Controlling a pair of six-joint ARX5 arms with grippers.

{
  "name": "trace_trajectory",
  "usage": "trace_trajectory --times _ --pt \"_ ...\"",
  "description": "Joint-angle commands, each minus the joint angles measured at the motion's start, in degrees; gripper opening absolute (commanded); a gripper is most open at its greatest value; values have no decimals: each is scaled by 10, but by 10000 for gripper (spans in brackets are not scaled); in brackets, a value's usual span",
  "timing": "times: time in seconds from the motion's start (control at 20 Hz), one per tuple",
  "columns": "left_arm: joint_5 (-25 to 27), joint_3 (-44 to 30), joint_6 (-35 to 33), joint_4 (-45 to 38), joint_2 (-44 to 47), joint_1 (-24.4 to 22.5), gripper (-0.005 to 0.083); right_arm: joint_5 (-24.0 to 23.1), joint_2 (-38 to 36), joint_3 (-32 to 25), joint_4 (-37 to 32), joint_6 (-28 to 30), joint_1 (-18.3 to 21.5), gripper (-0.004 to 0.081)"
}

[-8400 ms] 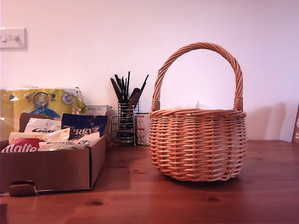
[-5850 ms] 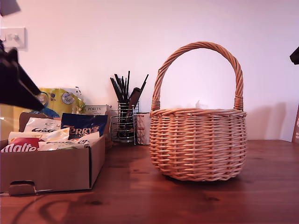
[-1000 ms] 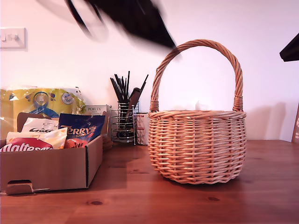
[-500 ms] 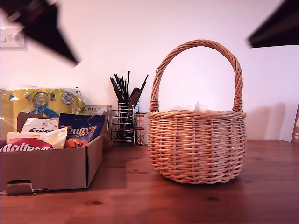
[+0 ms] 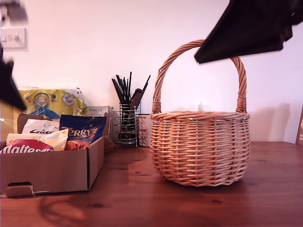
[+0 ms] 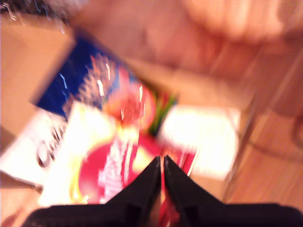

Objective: Move the bags of Easter eggs from the cardboard box on the left into the woven basket on the right side.

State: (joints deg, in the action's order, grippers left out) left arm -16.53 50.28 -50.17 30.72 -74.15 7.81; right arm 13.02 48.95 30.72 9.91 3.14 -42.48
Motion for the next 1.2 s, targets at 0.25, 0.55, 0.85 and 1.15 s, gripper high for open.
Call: trace_trajectory --times 0.25,0.55,0.85,1.15 --pt "47 -13 -110 -52 -56 -17 750 -1 10 6 -3 15 -2 -12" --pt "56 -13 -230 -66 -113 -52 750 -1 10 6 -3 16 -2 -12" --pt "56 -13 -250 -97 -177 -58 750 -2 10 6 -3 19 -1 -12" --pt "57 -13 -264 -125 -221 -58 749 -4 10 6 -2 19 -1 -12"
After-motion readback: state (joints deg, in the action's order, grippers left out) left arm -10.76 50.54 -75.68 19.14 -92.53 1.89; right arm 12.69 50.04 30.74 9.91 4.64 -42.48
